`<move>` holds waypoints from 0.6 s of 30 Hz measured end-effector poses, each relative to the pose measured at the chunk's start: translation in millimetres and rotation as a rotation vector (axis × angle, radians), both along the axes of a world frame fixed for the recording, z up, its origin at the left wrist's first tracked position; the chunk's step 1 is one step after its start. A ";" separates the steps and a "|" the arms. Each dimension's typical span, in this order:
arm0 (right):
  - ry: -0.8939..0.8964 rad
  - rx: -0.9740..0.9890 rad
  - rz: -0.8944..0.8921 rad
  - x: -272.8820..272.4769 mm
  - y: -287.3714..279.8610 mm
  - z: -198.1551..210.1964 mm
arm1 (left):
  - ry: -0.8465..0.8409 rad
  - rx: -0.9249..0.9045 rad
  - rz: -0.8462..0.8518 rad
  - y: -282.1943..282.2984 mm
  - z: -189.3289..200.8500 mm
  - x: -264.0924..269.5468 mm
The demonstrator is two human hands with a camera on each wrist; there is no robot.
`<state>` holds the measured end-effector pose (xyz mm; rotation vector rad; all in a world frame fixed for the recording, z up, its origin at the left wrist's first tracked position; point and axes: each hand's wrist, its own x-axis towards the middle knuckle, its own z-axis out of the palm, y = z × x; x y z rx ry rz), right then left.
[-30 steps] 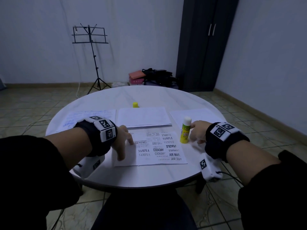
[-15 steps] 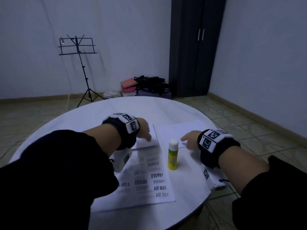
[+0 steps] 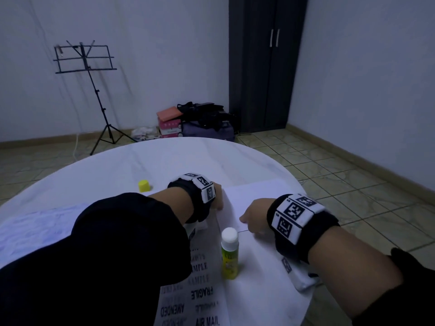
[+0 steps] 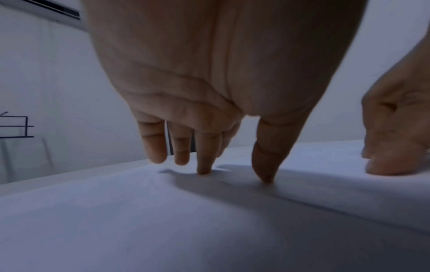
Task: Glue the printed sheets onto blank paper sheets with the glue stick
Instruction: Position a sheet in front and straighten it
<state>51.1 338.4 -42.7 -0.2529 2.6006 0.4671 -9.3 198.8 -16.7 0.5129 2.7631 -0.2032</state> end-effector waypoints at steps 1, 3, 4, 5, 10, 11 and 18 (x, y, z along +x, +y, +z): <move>-0.007 -0.012 0.001 2.8 1.7 -1.0 | -0.017 0.007 0.002 0.4 -0.5 -1.4; -0.062 -0.028 0.019 6.7 -1.9 7.2 | -0.037 0.003 -0.003 1.2 1.2 -2.3; -0.079 -0.023 0.043 6.5 -3.5 10.3 | -0.020 -0.009 -0.007 1.5 2.0 -1.8; -0.061 -0.053 0.057 7.2 -3.7 12.8 | 0.005 -0.016 -0.009 2.0 2.3 -1.9; -0.082 -0.025 0.025 14.9 -13.5 20.2 | 0.025 0.030 0.005 0.1 2.6 0.7; -0.070 -0.026 0.009 16.9 -14.0 21.3 | 0.018 0.038 0.014 -0.6 3.0 1.1; -0.022 0.029 0.022 24.4 -14.8 23.9 | 0.009 0.127 0.025 -1.0 8.9 5.0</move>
